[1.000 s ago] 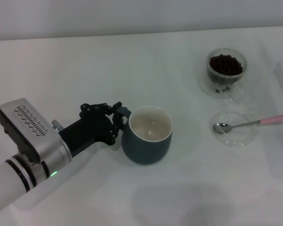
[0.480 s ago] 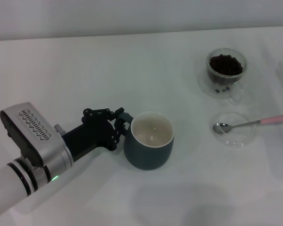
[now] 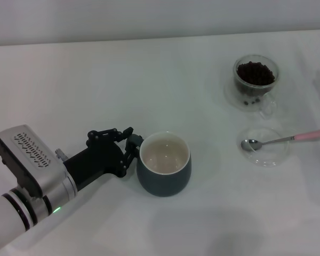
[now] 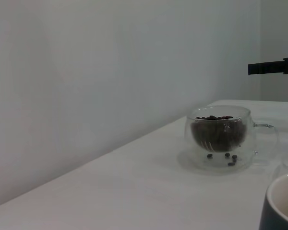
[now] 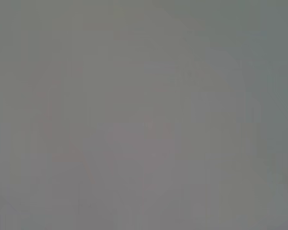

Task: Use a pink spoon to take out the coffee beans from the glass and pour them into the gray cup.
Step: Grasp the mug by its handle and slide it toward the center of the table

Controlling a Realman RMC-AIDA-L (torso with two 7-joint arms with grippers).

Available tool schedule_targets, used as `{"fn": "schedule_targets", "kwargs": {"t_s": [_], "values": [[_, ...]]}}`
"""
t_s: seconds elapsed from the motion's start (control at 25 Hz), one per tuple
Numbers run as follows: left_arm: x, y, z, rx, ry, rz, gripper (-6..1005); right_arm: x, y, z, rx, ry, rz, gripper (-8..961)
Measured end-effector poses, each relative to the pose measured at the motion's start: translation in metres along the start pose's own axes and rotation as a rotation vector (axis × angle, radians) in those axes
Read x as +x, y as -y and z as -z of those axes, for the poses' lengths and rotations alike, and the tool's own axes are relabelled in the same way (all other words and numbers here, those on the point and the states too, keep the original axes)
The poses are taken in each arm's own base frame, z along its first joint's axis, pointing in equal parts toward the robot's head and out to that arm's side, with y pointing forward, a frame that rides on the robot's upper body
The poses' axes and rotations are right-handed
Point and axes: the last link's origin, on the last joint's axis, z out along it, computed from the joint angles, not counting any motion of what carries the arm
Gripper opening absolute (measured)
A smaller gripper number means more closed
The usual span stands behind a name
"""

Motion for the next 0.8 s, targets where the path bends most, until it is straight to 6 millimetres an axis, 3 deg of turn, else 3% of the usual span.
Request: {"fn": "schedule_targets", "kwargs": {"t_s": [0.28,0.32,0.56,0.8], "values": [[-0.001,-0.003,0.003,0.008,-0.008,0.017,169,0.001,0.002,0.002,0.006,-0.003,0.001,836],[-0.002,-0.002,0.004,0.012,-0.008,0.02,371,0.001,0.003,0.003,0.007,-0.002,0.002,836],[-0.005,-0.003,0.008,0.026,-0.004,0.034,455,0.0,0.005,0.007,0.008,0.013,0.002,836],[-0.006,-0.01,0.012,0.031,-0.021,0.062,642,0.001,0.006,0.009,0.009,0.015,0.0,835]]}}
